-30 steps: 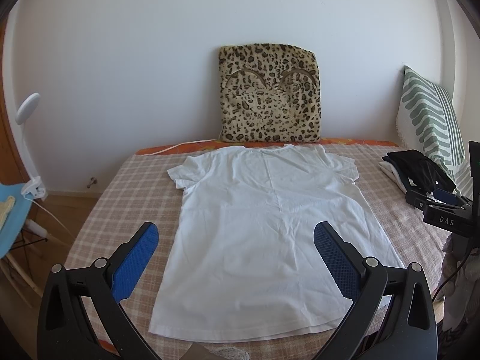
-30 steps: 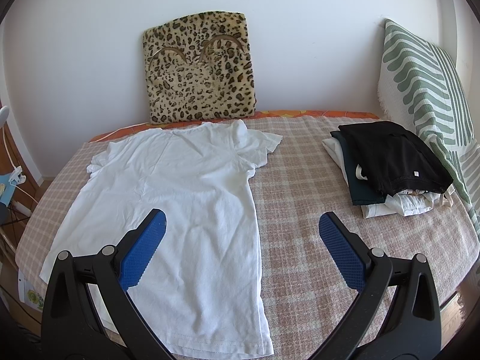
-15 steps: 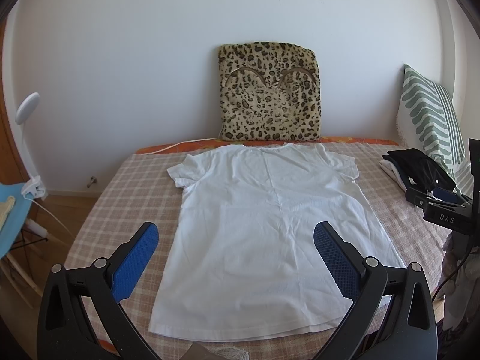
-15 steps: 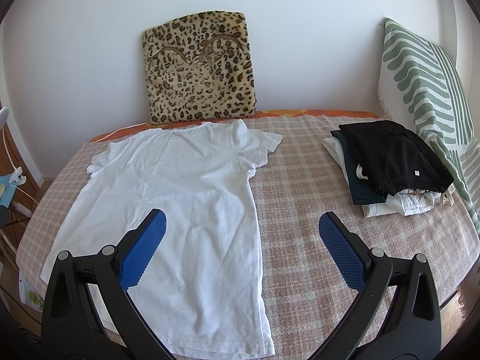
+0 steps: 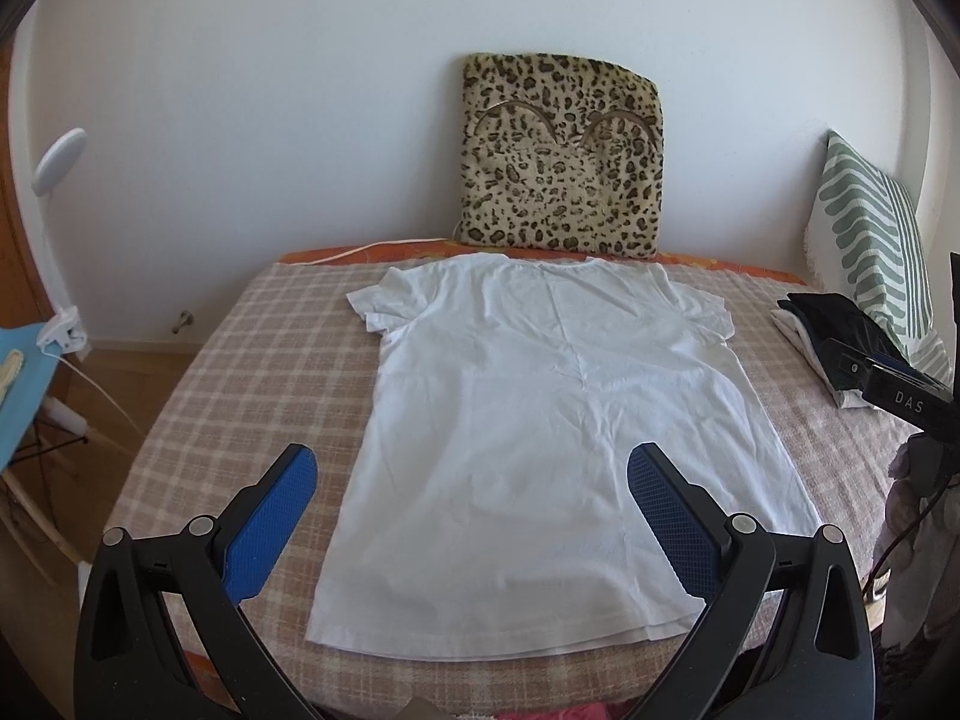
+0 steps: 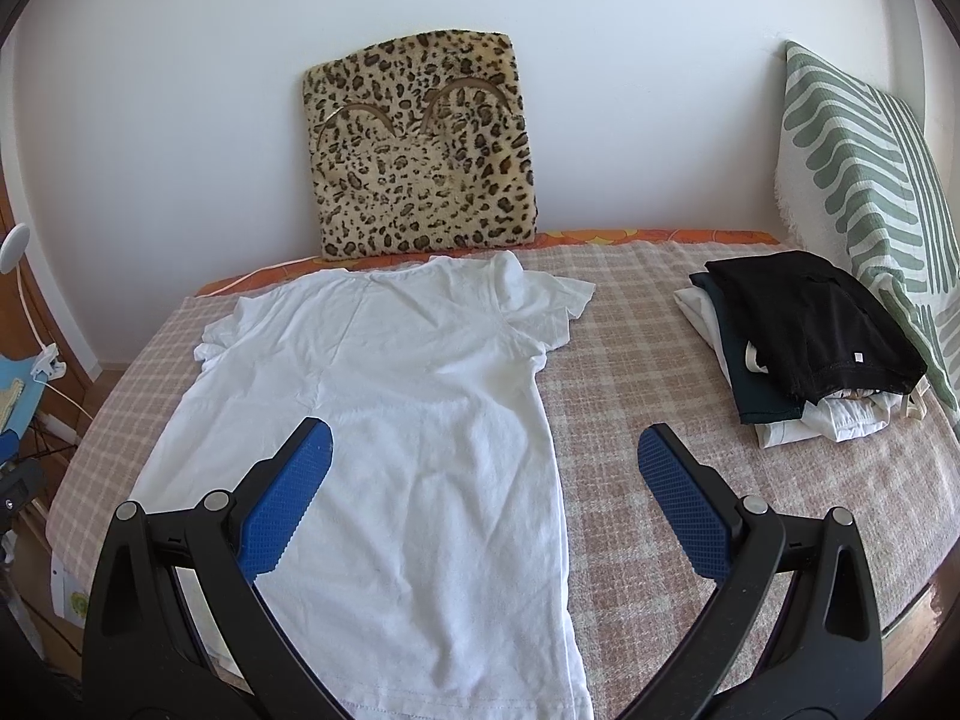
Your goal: Fold small clothes
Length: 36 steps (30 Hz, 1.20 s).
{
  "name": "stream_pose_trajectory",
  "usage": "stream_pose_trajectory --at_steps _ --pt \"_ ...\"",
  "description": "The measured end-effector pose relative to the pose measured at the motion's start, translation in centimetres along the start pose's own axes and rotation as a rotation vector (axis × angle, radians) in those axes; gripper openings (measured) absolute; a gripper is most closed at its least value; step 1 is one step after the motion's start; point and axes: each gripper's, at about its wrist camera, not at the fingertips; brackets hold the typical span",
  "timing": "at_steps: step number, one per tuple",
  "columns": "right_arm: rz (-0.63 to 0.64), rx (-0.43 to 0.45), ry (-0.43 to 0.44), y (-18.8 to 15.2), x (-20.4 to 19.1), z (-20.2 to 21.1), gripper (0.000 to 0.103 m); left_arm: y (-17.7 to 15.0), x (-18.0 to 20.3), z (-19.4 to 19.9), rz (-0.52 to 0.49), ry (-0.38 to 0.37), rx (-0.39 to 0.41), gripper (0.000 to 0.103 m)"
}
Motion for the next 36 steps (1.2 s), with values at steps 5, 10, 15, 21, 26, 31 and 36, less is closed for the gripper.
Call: stream_pose_trajectory --at_steps 5,10,15,21,26,31,36 --pt "-0.010 -0.005 0.039 0.5 -1.6 -0.7 0.103 -1.1 -2.6 -0.7 0.028 0.061 -0.027 0.103" --pt "-0.028 -0.041 0.103 0.9 -3.1 -2.3 0.103 -2.7 -5.9 -1.3 0.072 0.073 -0.065 0.102" --pt "0.039 -0.029 0.109 1.8 -5.8 -3.7 0.103 -4.9 -8.9 -2.5 0.161 0.021 -0.133 0.090" --pt "0.005 0.001 0.199 3.1 -8.4 -5.4 0.103 -7.2 -11.0 -3.2 0.207 0.036 -0.188 0.078" --pt "0.063 -0.043 0.272 5.5 -12.3 -9.0 0.103 -8.2 -11.1 -3.8 0.234 -0.008 -0.234 0.064" --pt "0.110 -0.139 0.329 7.2 -17.1 -13.4 0.101 -8.5 -10.8 -4.7 0.274 -0.079 -0.274 0.053" --pt "0.105 -0.273 0.411 7.3 -22.4 -18.2 0.090 -8.5 -10.7 -5.5 0.262 -0.079 -0.279 0.038"
Point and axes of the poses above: each gripper's, at about its wrist camera, not at the fingertips, and z roughly against the way its jaws point, x to its right, y to its top, and after that the axes turned 10 degrees about x, right-handed
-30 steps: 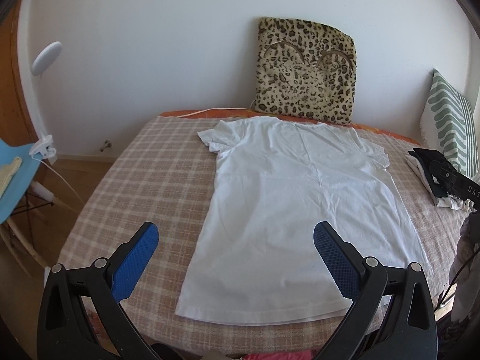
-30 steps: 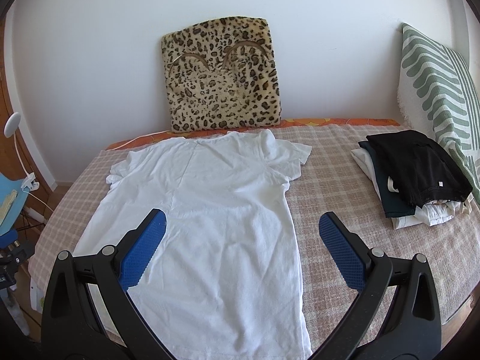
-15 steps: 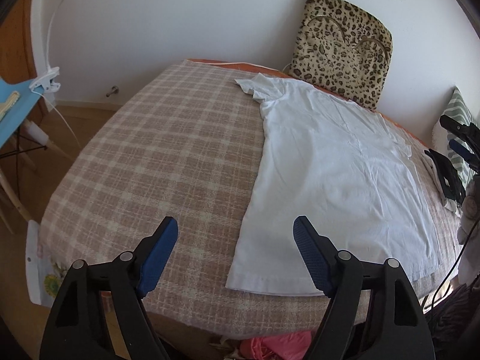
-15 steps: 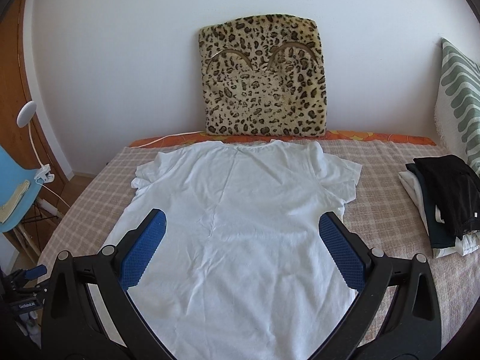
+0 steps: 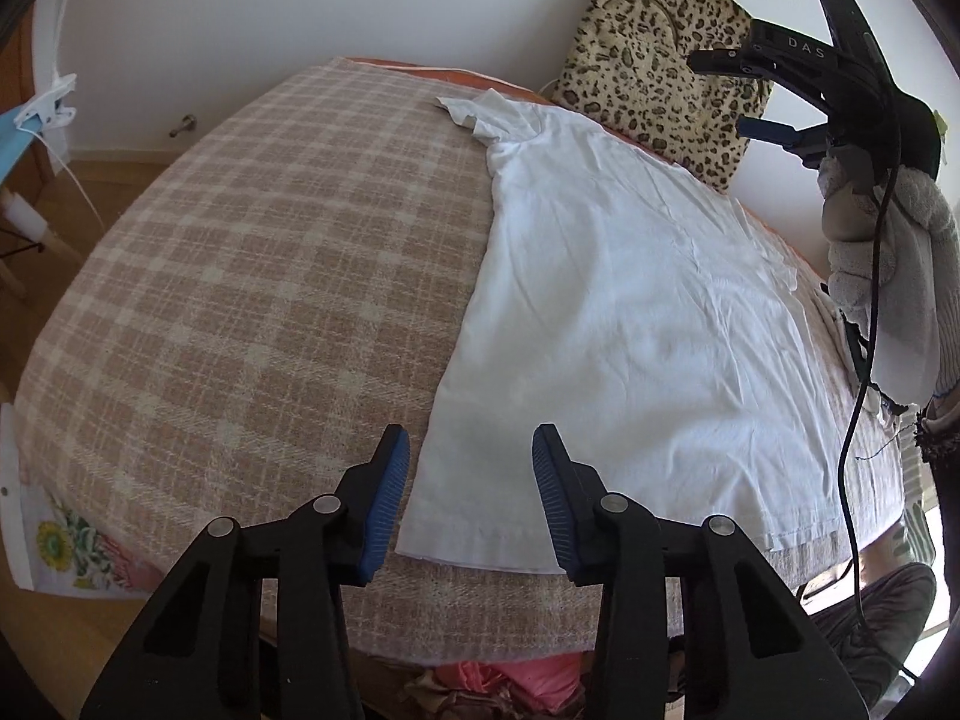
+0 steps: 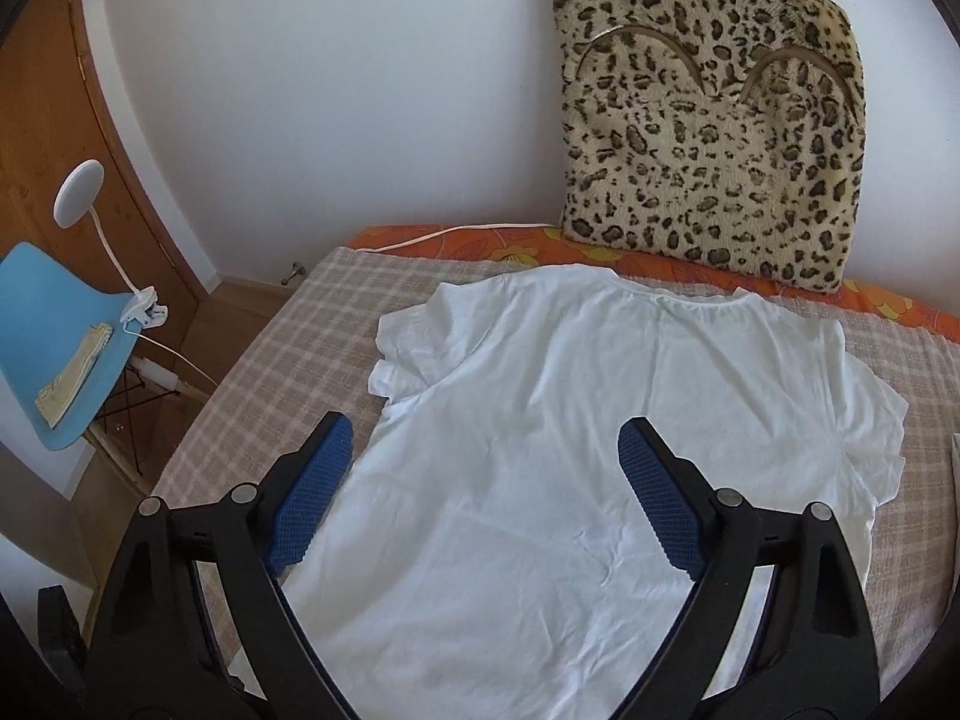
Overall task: Fold small clothes
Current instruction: 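Grasp the shirt's side edge with the right gripper at the shoulder while the left gripper grasps the hem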
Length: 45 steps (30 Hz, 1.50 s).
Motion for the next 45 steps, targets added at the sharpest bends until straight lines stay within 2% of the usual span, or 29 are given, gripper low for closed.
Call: stream_pose_trajectory --at_steps 6,9,13,19,27,34,39,45 --pt "0.002 -0.076 0.065 1.7 -4.3 -6.4 0.087 -0.7 -1.2 -0.6 0.021 -0.013 -0.030 0.035" --pt "-0.014 -0.128 0.080 2.0 -5.7 -9.7 0.082 -0.8 -1.6 -0.8 0.039 -0.018 -0.044 0.035" --pt "-0.002 -0.183 0.069 1.9 -6.9 -13.5 0.069 -0.8 -1.7 -1.0 0.022 -0.010 -0.034 0.034" --pt "0.017 -0.214 0.037 2.0 -7.6 -17.6 0.065 -0.9 -2.2 -1.3 0.049 -0.035 -0.046 0.034" --pt "0.142 -0.262 -0.016 1.6 -9.8 -21.8 0.062 -0.6 -2.7 -1.7 0.072 -0.059 -0.048 0.033" --pt "0.197 -0.293 -0.074 1.2 -9.8 -25.1 0.062 -0.7 -2.1 -1.3 0.019 -0.045 -0.041 0.033" --pt "0.232 -0.311 -0.084 1.2 -9.8 -26.2 0.062 -0.6 -2.2 -1.6 0.047 -0.067 -0.041 0.031" --pt "0.243 -0.322 -0.102 1.5 -10.0 -26.9 0.061 -0.1 -1.6 -2.1 0.027 -0.051 -0.043 0.018"
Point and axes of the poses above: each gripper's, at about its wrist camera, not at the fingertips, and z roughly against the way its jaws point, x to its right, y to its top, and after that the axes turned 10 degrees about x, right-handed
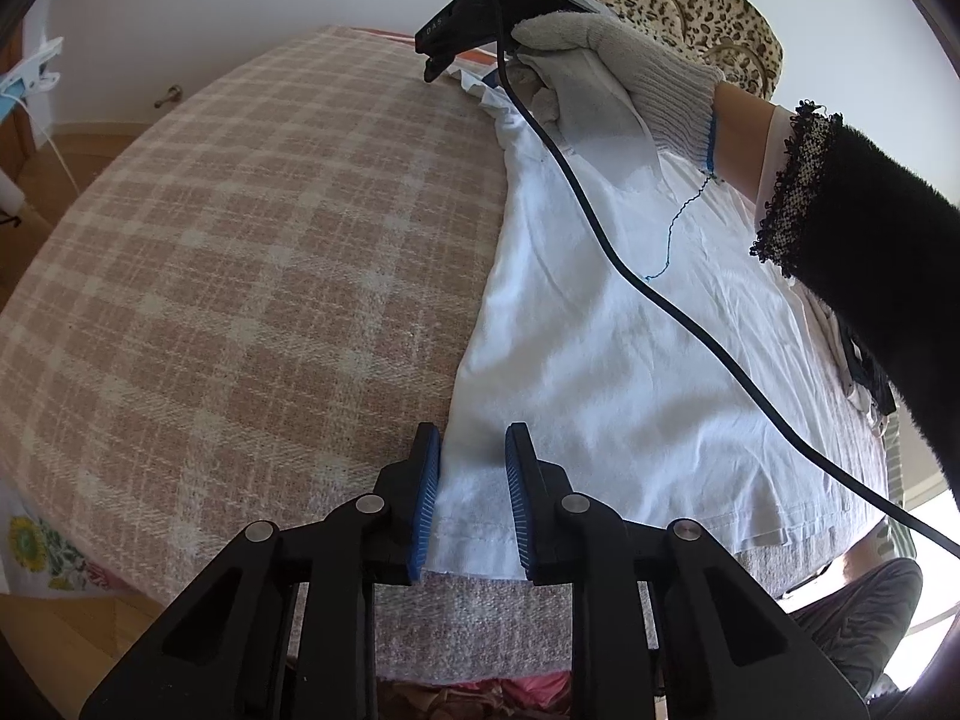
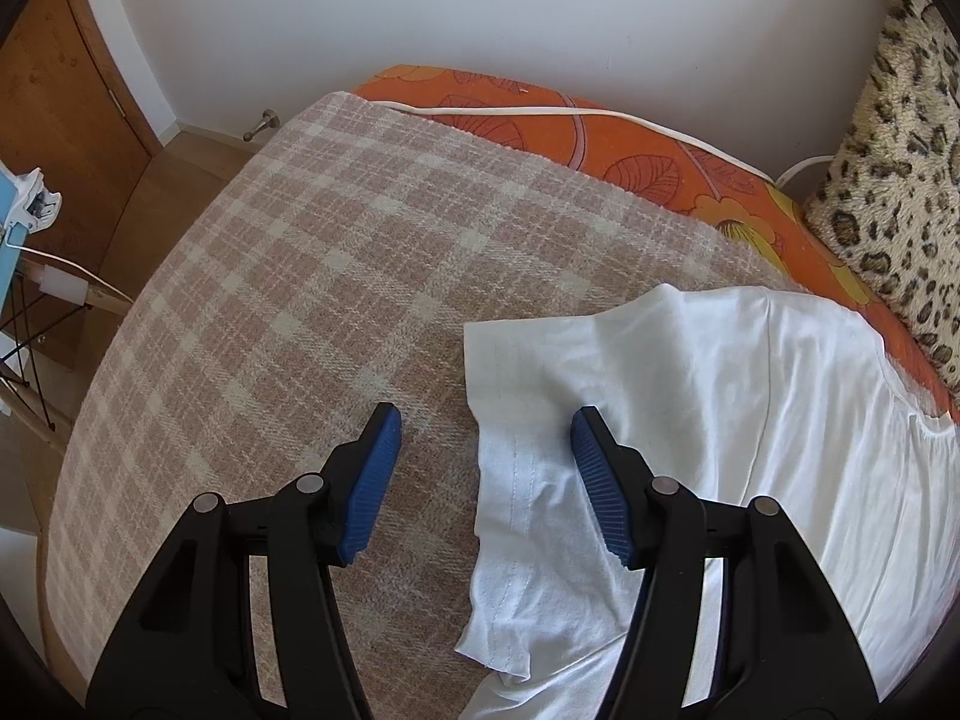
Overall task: Fold small clothes
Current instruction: 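Grasp the shirt's side edge with the right gripper at the shoulder while the left gripper grasps the hem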
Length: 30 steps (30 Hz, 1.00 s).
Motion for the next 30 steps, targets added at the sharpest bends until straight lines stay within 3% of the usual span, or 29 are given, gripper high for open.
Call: stream_pose_trajectory --at_steps 3,5,7,9,19,30 --pt "0.017 0.008 -0.031 -0.2 0.1 0.0 0.049 0.2 0.1 -0.2 -0.007 0.010 0.003 0.012" --pt "0.014 0.015 -0.055 -0.3 0.5 0.1 0.037 0.3 0.0 -0.3 0.004 0.012 0.005 0.009" --pt "0.008 0.019 -0.070 -0.4 1.1 0.2 0.018 0.3 -0.1 -0.3 -0.001 0.012 0.005 0.006" --pt "0.001 0.023 -0.071 -0.4 1.7 0.3 0.010 0.2 -0.2 -0.3 -0.010 0.010 0.008 0.004" --pt "-0.062 0.096 -0.090 0.4 4.2 3.0 0.007 0.2 0.8 1.2 -0.061 -0.007 0.066 0.001" --pt "-0.118 0.131 -0.091 0.6 7.4 5.3 0.006 0.4 1.5 2.0 -0.054 -0.052 0.086 0.001"
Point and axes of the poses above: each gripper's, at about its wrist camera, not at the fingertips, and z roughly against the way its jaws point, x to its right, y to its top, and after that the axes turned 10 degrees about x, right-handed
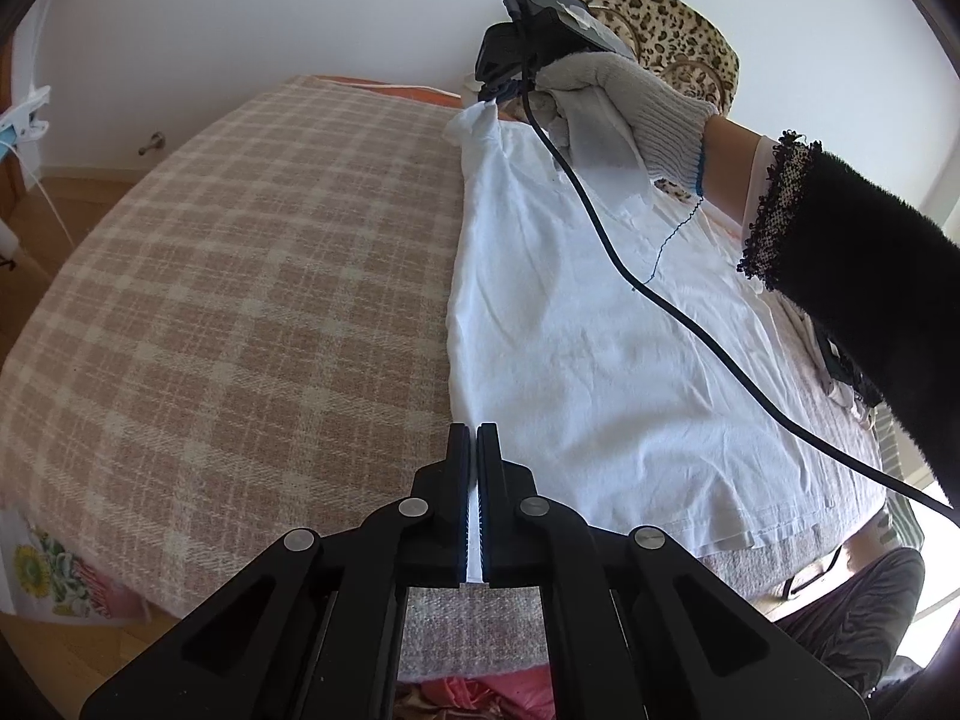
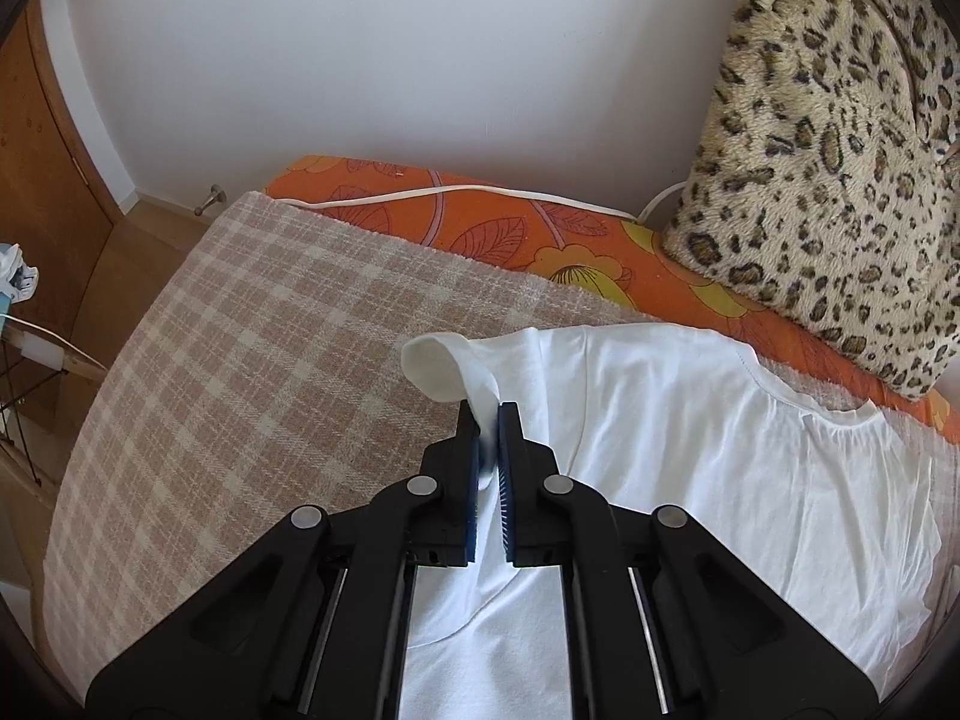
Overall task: Fold small clothes
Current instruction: 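Grasp the shirt's side edge with the right gripper at the shoulder while the left gripper grasps the hem, then lift the held side edge with both grippers and fold it over the shirt's middle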
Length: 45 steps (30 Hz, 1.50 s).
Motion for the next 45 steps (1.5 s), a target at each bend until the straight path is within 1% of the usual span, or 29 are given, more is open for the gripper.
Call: stream_pose_trajectory --at_steps 5,12,18,22,23,25,26,27,28,29,30,31,33,35,38,45 --pt "0.000 0.015 -0.009 0.1 1.3 0.9 0.006 0.3 1.1 0.6 -0.020 -0.031 0.021 0.001" --pt "-0.027 0.039 -0.029 0.9 4.6 3.2 0.006 0.7 3.4 0.4 -0.027 -0.107 0.004 0.001" --pt "-0.056 0.045 -0.053 1.1 7.9 4.9 0.006 0.9 6.7 -0.3 -0.071 -0.175 -0.015 0.001" --pt "-0.064 0.044 -0.063 0.5 9.6 5.3 0.006 0.5 8.9 -0.7 -0.126 -0.210 -0.029 0.001" --pt "-0.066 0.039 -0.066 0.3 10.0 5.2 0.006 0.5 9.3 -0.7 -0.152 -0.197 -0.024 0.001" --pt "-0.066 0.028 -0.071 -0.2 10.5 4.9 0.006 0.5 9.2 -0.4 -0.224 -0.123 0.013 0.001" --pt "-0.063 0.027 -0.068 -0.3 10.6 4.8 0.006 0.5 8.9 -0.4 -0.263 -0.080 0.023 0.003" --pt "-0.062 0.028 -0.064 -0.5 10.6 4.7 0.006 0.3 8.3 -0.3 -0.295 -0.030 0.018 0.013" --pt "-0.062 0.030 -0.058 -0.6 10.6 4.7 0.006 0.1 7.6 -0.2 -0.299 0.014 0.023 0.028" --pt "-0.063 0.031 -0.052 -0.7 10.6 4.6 0.006 -0.2 6.6 0.0 -0.293 0.045 0.033 0.035" --pt "-0.063 0.031 -0.049 -0.8 10.5 4.6 0.006 -0.5 5.9 0.0 -0.286 0.067 0.027 0.043" --pt "-0.064 0.030 -0.048 -0.9 10.5 4.5 0.006 -0.8 5.4 -0.2 -0.281 0.077 0.010 0.046" --pt "-0.072 0.025 -0.046 -1.0 10.5 4.4 0.006 -1.3 4.7 -0.3 -0.281 0.069 -0.014 0.046" --pt "-0.071 0.025 -0.047 -1.1 10.5 4.4 0.006 -2.0 4.8 -0.4 -0.321 0.078 -0.026 0.046" --pt "-0.073 0.026 -0.047 -1.1 10.5 4.4 0.006 -2.8 5.1 -0.6 -0.346 0.061 -0.042 0.046" --pt "-0.064 0.018 -0.041 -1.1 10.1 4.3 0.006 -2.9 5.4 -2.0 -0.416 0.112 -0.049 0.046"
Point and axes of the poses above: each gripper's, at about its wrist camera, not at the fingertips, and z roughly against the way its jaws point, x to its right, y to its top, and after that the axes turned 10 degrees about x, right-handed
